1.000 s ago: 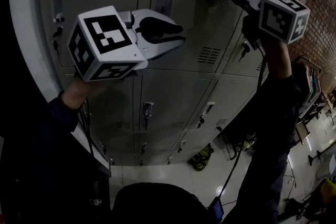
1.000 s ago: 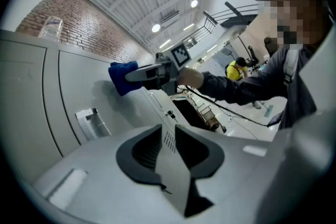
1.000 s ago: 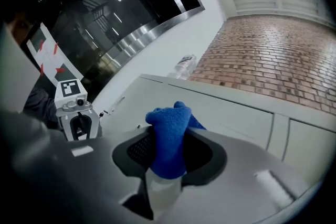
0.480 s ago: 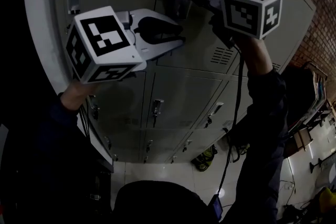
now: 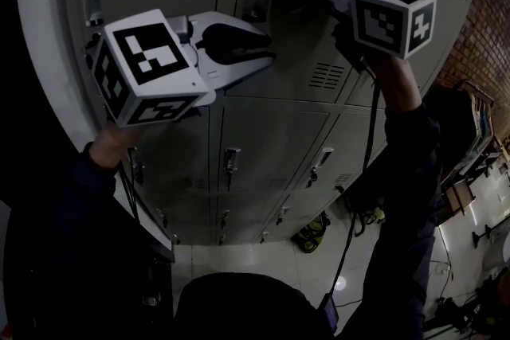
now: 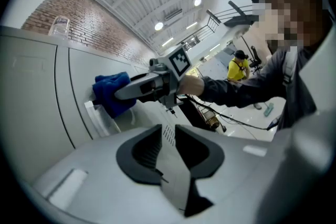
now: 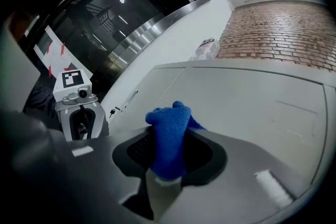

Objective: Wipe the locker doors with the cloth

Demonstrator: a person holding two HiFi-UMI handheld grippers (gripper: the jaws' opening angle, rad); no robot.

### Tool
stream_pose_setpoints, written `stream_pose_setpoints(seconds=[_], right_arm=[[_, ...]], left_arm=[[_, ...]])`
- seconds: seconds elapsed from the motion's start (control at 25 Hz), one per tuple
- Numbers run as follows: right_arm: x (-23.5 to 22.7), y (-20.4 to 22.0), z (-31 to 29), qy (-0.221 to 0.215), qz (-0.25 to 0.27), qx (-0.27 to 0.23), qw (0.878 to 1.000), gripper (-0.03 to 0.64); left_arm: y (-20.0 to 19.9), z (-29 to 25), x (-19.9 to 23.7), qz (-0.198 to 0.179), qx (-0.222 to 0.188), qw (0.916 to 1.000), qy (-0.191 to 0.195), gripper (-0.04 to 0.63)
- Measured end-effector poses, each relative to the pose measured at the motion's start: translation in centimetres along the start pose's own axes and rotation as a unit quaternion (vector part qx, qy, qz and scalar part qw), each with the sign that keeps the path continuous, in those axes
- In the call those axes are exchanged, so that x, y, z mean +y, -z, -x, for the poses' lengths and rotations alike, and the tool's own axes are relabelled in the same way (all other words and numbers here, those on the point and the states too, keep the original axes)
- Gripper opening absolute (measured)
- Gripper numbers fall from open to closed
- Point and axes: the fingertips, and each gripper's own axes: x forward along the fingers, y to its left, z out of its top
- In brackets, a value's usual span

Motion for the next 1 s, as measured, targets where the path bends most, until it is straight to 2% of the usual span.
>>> stream_pose_setpoints(seconds=[0.52,0.8,1.0], right_arm=[[-6.3,4.3,7.9,0.082,-0.026,0.027,0.996,0.123],[-9.6,6.2,11.7,0.126,-0.045,0.030,0.991,0.123],[-10.4,7.0,12.6,0.139,-0.041,0.037,0.989,0.123]], left_arm=[[-1.2,-4.0,-1.5,-0.009,-0.013,0.9991,0.040,0.057],[-1.1,-5.0,-1.9,-0.007,-0.012,0.9987,0.048,0.057],[-0.9,-5.2,-1.9,-0.006,-0.009,0.9987,0.049,0.057]])
